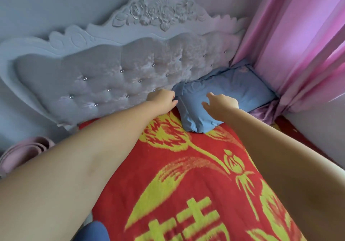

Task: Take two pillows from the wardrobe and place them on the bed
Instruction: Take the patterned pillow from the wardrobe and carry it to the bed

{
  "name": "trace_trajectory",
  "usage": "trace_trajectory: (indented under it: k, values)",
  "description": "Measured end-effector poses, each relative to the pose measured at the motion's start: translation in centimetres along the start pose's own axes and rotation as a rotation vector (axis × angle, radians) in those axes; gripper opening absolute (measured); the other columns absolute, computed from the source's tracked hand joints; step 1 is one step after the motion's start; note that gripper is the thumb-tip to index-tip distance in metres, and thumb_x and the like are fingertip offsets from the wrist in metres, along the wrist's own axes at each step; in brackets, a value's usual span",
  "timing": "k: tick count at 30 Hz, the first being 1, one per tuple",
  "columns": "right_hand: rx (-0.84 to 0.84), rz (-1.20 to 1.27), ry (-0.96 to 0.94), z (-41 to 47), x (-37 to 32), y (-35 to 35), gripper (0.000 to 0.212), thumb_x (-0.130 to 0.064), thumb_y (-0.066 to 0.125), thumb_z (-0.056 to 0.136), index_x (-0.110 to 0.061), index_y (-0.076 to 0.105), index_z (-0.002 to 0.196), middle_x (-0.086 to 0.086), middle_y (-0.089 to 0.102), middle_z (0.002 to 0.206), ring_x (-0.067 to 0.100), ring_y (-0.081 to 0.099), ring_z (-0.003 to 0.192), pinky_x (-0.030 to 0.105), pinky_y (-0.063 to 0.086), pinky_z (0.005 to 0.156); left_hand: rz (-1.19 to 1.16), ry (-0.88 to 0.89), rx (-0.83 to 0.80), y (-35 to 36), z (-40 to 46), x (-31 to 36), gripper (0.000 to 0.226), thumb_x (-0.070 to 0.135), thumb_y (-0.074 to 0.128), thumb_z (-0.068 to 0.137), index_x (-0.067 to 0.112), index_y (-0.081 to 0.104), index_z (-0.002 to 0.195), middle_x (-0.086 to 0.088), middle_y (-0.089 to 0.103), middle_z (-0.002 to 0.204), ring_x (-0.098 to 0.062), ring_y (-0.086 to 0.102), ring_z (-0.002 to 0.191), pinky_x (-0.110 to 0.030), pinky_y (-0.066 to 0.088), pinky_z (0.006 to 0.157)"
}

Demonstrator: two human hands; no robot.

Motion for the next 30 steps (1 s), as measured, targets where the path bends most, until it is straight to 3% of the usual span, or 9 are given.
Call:
trace_trajectory:
  k: [7,12,19,26,30]
  values:
    - [-0.010,-0.087,-0.070,-4.0,-8.9,0.5,0.038,-0.038,0.035,0.100,-0.017,0.042,0.131,0.008,0.060,0.109,0.030,0.060,0.093,0.033,0.040,0.060,-0.067,-0.117,0.056,-1.3,-8.5,-9.3,0.031,0.040,0.046,0.093,0.017,0.062,0.107,-0.011,0.065,0.112,-0.032,0.060,0.104,-0.031,0.040,0.074]
    - [0.089,-0.049,-0.144,-7.6,-21.9,0.5,0.048,-0.045,0.032,0.099,-0.016,0.037,0.137,0.011,0.055,0.123,0.031,0.062,0.095,0.034,0.043,0.061,-0.070,-0.150,0.109,-2.2,-18.6,-20.6,0.023,0.036,0.047,0.092,0.018,0.061,0.091,-0.013,0.067,0.108,-0.034,0.062,0.102,-0.031,0.043,0.074]
    - [0.157,0.023,-0.259,-13.9,-37.8,-2.4,0.044,-0.043,0.033,0.098,-0.017,0.041,0.132,0.010,0.056,0.124,0.034,0.059,0.106,0.036,0.038,0.070,-0.018,-0.259,0.179,-6.8,-30.6,-32.8,0.031,0.037,0.047,0.091,0.015,0.063,0.105,-0.015,0.065,0.115,-0.033,0.060,0.106,-0.034,0.047,0.080]
    - [0.198,0.016,-0.252,-17.3,-37.6,-3.3,0.049,-0.049,0.033,0.097,-0.020,0.036,0.137,0.009,0.053,0.129,0.031,0.059,0.106,0.036,0.045,0.068,-0.062,-0.271,0.195,-8.7,-32.8,-32.4,0.030,0.033,0.045,0.091,0.012,0.063,0.103,-0.016,0.065,0.112,-0.033,0.060,0.104,-0.033,0.045,0.078]
    - [0.158,0.006,-0.195,-18.7,-36.5,-2.0,0.054,-0.049,0.032,0.097,-0.020,0.028,0.143,0.010,0.051,0.132,0.032,0.060,0.106,0.036,0.044,0.065,-0.069,-0.245,0.199,-7.4,-35.2,-31.7,0.024,0.032,0.043,0.091,0.014,0.058,0.085,-0.009,0.063,0.094,-0.030,0.058,0.087,-0.029,0.037,0.066]
Point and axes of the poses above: each hand's wrist, its own z-axis towards the middle knuckle, its own y-axis out of the palm, x = y × z, the point moved 5 cm from there along z, towards the middle knuckle
